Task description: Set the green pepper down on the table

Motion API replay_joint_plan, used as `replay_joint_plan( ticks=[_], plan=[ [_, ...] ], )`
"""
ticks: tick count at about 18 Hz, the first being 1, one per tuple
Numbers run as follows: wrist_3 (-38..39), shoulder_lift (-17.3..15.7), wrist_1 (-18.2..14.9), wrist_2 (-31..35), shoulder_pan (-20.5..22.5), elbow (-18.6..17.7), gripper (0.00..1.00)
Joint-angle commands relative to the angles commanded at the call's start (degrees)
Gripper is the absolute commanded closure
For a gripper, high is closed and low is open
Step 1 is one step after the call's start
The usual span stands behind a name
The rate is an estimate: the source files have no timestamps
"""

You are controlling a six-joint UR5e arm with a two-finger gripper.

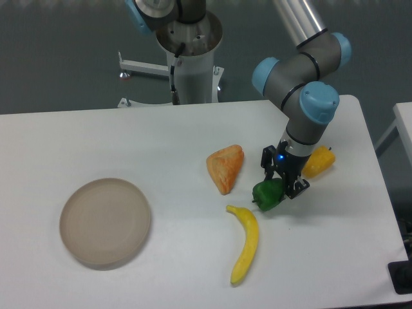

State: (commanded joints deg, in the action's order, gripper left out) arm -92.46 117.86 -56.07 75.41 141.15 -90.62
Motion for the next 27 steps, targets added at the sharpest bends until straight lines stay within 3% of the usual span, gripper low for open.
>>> replay_joint_plan(
  ticks=[15, 18, 21, 24, 27],
  plan=[
    [0.0, 0.2, 0.0, 0.3, -0.1, -0.1, 0.41],
    [0.0, 0.2, 0.0, 0.2, -0.1, -0.1, 0.34],
    [-0.1, 0.2, 0.0, 0.2, 0.0, 0.1, 0.14],
    [-0.1, 0.0, -0.2, 0.4, 0.2, 1.0, 0.01],
    [-0.1, -0.1, -0.8, 0.5, 0.4, 3.1, 0.0]
  ],
)
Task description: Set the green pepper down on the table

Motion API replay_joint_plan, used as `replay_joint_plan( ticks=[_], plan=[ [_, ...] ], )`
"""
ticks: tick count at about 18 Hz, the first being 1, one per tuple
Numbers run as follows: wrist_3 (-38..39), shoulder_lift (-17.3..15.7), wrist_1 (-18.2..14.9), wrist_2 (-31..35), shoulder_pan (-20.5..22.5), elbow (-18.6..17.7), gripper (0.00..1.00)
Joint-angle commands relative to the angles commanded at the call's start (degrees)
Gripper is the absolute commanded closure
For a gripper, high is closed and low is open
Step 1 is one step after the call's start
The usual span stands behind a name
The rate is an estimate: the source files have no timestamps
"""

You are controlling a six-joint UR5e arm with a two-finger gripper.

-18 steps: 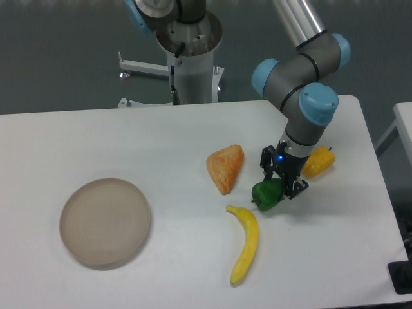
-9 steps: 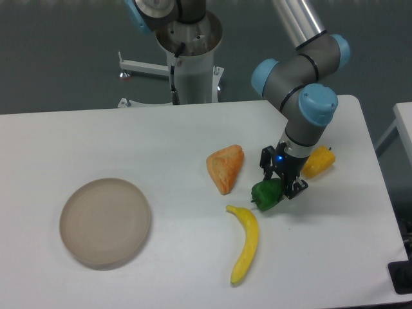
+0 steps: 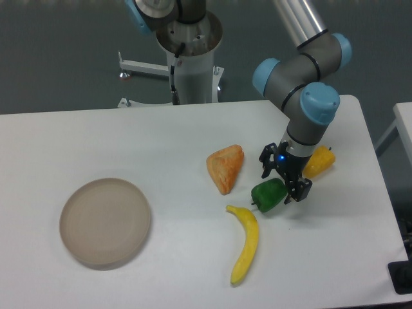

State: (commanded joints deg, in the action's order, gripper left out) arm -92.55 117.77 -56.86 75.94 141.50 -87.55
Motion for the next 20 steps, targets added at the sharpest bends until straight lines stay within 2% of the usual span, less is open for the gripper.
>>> replay_joint_plan(
  ticks=[4, 8, 10, 14, 20],
  plan=[
    [0.0, 0.1, -1.1, 3.4, 0.0, 3.3, 0.0],
    [0.1, 0.8, -6.5, 8.4, -0.3, 9.2, 0.0],
    [0.1, 1.6, -8.2, 9.4, -0.3, 12.1, 0.0],
    [1.1, 4.6, -11.2, 13.6, -1.6, 19.2, 0.0],
    [5.4, 9.8, -11.5, 16.2, -5.1, 27.3, 0.0]
  ],
)
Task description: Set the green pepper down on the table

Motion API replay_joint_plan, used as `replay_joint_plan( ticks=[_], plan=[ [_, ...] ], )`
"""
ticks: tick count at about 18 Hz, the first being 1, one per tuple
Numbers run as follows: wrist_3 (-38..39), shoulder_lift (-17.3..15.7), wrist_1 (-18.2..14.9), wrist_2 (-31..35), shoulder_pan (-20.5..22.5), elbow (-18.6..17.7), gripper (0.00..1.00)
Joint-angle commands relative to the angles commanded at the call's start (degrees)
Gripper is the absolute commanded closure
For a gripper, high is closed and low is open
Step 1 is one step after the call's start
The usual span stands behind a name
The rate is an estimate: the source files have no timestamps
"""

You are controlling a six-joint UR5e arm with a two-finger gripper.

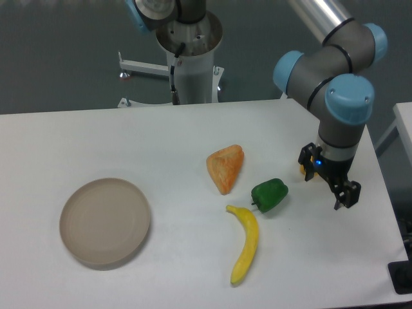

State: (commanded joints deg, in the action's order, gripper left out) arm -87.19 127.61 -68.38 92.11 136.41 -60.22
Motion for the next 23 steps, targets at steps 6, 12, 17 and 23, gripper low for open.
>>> replay_joint_plan(
  ticks=[6, 12, 17, 23],
  plan=[
    [0.6, 2.6, 0.1, 2.2, -1.9, 2.9, 0.0],
    [1.1, 3.0, 0.5, 1.9, -2.2, 2.9, 0.0],
    [1.1, 2.9, 0.6, 1.9, -2.2, 2.8, 0.0],
    [1.1, 3.0, 0.6, 1.9, -2.2, 2.8, 0.0]
  ],
)
